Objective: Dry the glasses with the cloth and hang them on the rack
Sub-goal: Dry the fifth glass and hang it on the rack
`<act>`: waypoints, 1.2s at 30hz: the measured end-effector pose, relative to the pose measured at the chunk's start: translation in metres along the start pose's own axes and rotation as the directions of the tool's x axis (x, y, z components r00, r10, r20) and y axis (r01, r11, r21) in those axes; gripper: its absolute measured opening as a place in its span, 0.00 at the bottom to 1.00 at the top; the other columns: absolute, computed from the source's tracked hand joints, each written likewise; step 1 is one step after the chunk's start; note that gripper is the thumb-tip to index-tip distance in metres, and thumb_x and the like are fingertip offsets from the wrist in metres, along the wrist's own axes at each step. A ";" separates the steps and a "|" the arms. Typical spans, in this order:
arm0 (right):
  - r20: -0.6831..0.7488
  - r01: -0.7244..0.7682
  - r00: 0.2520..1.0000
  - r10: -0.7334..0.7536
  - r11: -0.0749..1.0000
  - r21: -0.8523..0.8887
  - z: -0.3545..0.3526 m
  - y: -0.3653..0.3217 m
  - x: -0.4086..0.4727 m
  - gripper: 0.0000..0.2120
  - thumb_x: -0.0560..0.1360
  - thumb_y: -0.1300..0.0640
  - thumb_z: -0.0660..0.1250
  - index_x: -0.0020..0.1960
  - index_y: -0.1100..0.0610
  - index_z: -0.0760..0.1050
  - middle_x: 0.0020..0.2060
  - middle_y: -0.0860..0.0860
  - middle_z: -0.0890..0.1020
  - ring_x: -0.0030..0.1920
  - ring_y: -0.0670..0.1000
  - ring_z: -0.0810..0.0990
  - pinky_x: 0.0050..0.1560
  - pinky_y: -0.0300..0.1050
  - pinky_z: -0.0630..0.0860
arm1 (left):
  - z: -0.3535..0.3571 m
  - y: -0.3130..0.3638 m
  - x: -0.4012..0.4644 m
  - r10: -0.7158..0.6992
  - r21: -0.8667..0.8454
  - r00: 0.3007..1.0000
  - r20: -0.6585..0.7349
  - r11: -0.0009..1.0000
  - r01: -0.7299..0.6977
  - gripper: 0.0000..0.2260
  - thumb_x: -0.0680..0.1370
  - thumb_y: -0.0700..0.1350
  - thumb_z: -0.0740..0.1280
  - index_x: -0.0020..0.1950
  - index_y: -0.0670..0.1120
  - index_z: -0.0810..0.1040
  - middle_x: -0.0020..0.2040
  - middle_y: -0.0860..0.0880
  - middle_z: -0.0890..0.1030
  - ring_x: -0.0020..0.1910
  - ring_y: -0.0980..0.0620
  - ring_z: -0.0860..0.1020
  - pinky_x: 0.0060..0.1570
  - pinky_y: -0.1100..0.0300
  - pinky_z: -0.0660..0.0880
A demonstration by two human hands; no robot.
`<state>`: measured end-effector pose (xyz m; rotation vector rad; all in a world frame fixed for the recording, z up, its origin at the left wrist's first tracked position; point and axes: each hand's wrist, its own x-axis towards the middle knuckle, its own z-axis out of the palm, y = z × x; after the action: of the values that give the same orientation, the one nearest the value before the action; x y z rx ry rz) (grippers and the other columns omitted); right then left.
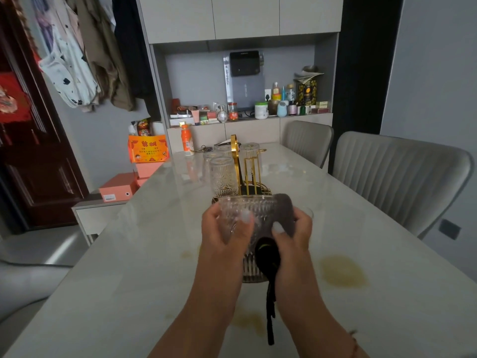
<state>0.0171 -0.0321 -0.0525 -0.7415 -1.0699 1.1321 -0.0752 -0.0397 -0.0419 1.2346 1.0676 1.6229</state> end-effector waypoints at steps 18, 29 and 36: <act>0.125 0.173 0.979 -0.159 0.979 -0.110 0.006 -0.003 -0.009 0.23 0.73 0.45 0.58 0.67 0.33 0.63 0.57 0.28 0.77 0.56 0.30 0.75 0.52 0.25 0.72 | -0.002 0.001 -0.008 0.072 0.015 0.997 0.006 0.997 -0.072 0.32 0.67 0.73 0.65 0.61 0.53 0.75 0.54 0.51 0.84 0.56 0.52 0.82 0.60 0.46 0.77; 0.110 -0.251 0.967 0.231 0.939 0.236 -0.003 -0.014 0.005 0.19 0.79 0.44 0.57 0.53 0.52 0.83 0.49 0.53 0.86 0.50 0.55 0.85 0.52 0.52 0.80 | -0.007 0.005 -0.004 -0.058 -0.145 0.988 0.143 0.986 0.078 0.37 0.65 0.72 0.65 0.65 0.50 0.77 0.59 0.46 0.83 0.60 0.46 0.81 0.62 0.43 0.75; -0.072 0.118 0.989 -0.130 0.982 -0.146 0.001 -0.008 -0.002 0.21 0.68 0.30 0.50 0.56 0.33 0.71 0.51 0.36 0.80 0.55 0.40 0.78 0.58 0.49 0.75 | 0.004 0.006 -0.019 0.174 0.099 0.981 0.082 0.978 -0.182 0.43 0.54 0.79 0.66 0.61 0.54 0.70 0.48 0.60 0.82 0.47 0.64 0.81 0.44 0.69 0.75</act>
<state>0.0182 -0.0362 -0.0456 -0.8137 -1.1201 0.9194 -0.0682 -0.0587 -0.0410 1.4855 1.0339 1.6584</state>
